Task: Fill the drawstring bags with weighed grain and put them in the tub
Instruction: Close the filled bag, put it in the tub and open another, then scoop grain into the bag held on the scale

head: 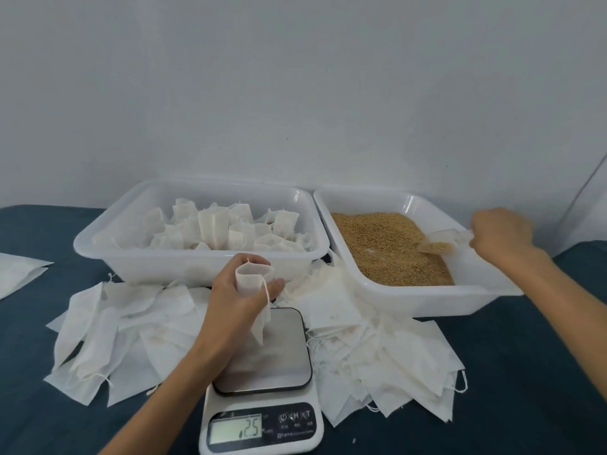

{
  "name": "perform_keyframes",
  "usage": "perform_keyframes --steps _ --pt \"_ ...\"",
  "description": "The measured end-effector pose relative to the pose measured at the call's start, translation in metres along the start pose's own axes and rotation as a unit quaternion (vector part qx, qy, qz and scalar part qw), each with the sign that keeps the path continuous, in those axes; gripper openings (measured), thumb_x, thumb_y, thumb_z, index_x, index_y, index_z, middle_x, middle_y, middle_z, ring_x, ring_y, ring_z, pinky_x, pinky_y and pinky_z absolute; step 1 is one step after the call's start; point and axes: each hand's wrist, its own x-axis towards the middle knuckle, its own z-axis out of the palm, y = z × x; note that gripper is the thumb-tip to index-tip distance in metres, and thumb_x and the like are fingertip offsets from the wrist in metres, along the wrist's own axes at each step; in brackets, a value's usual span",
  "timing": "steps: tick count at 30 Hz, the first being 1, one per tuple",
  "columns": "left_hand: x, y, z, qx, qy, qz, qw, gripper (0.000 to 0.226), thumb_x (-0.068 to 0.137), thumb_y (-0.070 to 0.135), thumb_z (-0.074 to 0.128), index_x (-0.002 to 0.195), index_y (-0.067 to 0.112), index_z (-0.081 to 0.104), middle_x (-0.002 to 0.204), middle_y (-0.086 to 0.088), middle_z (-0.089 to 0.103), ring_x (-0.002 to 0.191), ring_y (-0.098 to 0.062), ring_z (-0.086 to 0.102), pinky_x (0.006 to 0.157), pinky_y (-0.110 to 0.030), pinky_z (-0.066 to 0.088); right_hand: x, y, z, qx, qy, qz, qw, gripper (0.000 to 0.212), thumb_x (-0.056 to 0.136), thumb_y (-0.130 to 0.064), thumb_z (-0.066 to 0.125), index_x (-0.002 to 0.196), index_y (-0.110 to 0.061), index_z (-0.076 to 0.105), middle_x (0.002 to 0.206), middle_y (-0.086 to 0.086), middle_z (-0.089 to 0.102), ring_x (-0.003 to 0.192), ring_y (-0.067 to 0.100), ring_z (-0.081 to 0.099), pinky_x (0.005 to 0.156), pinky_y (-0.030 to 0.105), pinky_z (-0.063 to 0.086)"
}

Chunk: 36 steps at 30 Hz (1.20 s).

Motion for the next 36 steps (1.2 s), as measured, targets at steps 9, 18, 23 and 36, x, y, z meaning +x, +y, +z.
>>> perform_keyframes --steps 9,18,23,36 --pt "0.000 -0.001 0.000 0.014 0.009 -0.002 1.000 0.021 0.087 0.005 0.082 0.095 0.013 0.064 0.079 0.001 0.071 0.066 -0.006 0.065 0.057 -0.014 0.048 0.010 -0.050 0.000 0.022 -0.036 -0.006 0.999 0.008 0.089 -0.007 0.059 0.086 -0.014 0.056 0.070 -0.001 0.044 0.075 0.020 0.054 0.064 0.027 0.043" --pt "0.001 -0.002 -0.002 0.011 0.010 0.006 1.000 0.025 0.086 0.004 0.082 0.088 0.023 0.066 0.076 0.004 0.068 0.064 -0.004 0.062 0.056 -0.013 0.047 0.036 -0.077 0.022 0.150 -0.071 -0.037 0.985 0.029 0.093 -0.023 0.062 0.072 -0.013 0.046 0.076 0.003 0.049 0.076 0.021 0.055 0.062 0.031 0.044" --pt "0.001 -0.002 -0.002 0.008 0.011 0.015 1.000 0.021 0.086 0.004 0.082 0.094 0.016 0.066 0.082 -0.004 0.070 0.066 -0.005 0.062 0.057 -0.013 0.047 0.040 -0.063 0.032 0.199 -0.062 0.013 0.978 0.027 0.093 -0.007 0.056 0.068 -0.009 0.045 0.072 0.005 0.048 0.061 0.017 0.044 0.051 0.028 0.033" --pt "-0.001 -0.001 -0.001 0.018 0.010 0.010 1.000 0.026 0.086 0.009 0.083 0.086 0.029 0.066 0.083 -0.007 0.071 0.067 -0.008 0.065 0.056 -0.016 0.049 0.028 -0.060 0.052 0.256 -0.126 -0.047 0.957 0.017 0.098 -0.023 0.063 0.098 -0.007 0.058 0.094 0.007 0.062 0.084 0.021 0.059 0.069 0.030 0.046"
